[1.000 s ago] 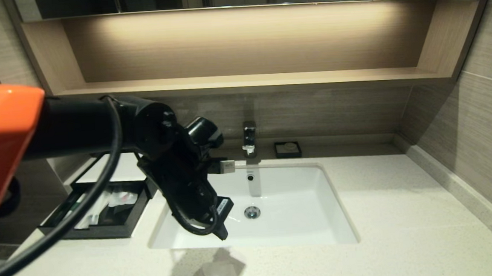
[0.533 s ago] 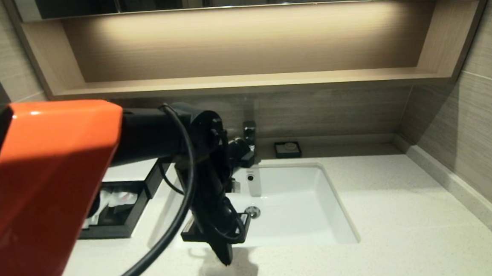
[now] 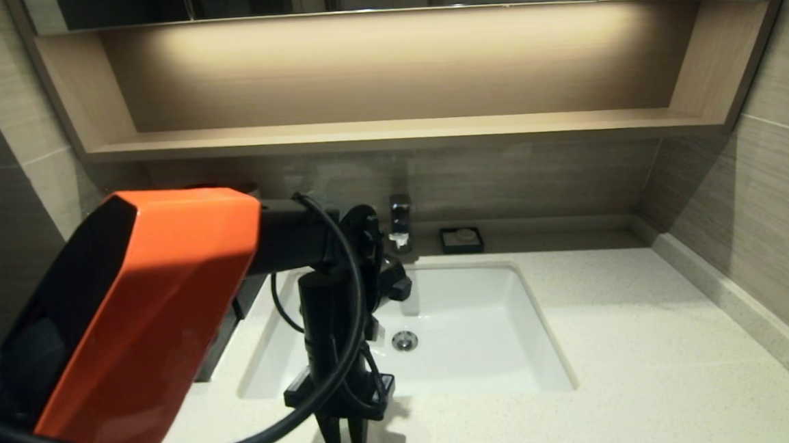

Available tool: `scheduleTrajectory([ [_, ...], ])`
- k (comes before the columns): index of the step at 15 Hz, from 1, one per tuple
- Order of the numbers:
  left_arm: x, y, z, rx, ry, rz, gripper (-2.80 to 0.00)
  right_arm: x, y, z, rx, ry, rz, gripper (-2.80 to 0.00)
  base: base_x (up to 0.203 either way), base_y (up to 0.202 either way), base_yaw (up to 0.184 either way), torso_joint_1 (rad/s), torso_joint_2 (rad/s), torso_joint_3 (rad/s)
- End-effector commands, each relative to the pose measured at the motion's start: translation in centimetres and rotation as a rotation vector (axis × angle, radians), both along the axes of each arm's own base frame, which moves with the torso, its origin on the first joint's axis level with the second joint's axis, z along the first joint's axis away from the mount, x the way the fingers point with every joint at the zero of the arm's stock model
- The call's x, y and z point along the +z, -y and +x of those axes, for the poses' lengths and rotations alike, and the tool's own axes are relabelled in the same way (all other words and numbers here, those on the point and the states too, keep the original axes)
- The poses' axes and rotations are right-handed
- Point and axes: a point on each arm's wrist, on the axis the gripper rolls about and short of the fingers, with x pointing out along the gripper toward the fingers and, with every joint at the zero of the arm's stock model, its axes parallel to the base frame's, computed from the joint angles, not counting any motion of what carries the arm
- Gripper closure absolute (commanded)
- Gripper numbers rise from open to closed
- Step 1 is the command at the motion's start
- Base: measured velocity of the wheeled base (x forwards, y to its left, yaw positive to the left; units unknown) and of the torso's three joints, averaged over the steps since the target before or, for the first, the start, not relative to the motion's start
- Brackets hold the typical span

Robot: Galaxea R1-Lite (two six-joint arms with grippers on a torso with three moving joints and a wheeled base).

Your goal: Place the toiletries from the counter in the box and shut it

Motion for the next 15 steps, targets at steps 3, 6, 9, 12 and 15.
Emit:
scheduleTrajectory([
  [3, -0.9, 0.2, 0.2, 0.002, -0.027, 0.02, -2.8, 0.0, 0.0, 0.0, 0.0, 0.0, 0.0, 0.0, 0.0, 0.0, 0.0, 0.0, 0.0, 0.0],
  [6, -1.1, 0.2, 0.3, 0.002, -0.03, 0.022, -2.8, 0.0, 0.0, 0.0, 0.0, -0.002, 0.0, 0.0, 0.0, 0.0, 0.0, 0.0, 0.0, 0.0],
  [9, -1.7, 0.4, 0.5, 0.002, -0.034, 0.032, -2.8, 0.0, 0.0, 0.0, 0.0, 0.0, 0.0, 0.0, 0.0, 0.0, 0.0, 0.0, 0.0, 0.0],
  [12, -2.2, 0.4, 0.7, 0.001, -0.026, 0.058, -2.8, 0.0, 0.0, 0.0, 0.0, 0.0, 0.0, 0.0, 0.0, 0.0, 0.0, 0.0, 0.0, 0.0],
  [15, -2.4, 0.5, 0.7, 0.002, -0.027, 0.059, -2.8, 0.0, 0.0, 0.0, 0.0, 0.0, 0.0, 0.0, 0.0, 0.0, 0.0, 0.0, 0.0, 0.0],
])
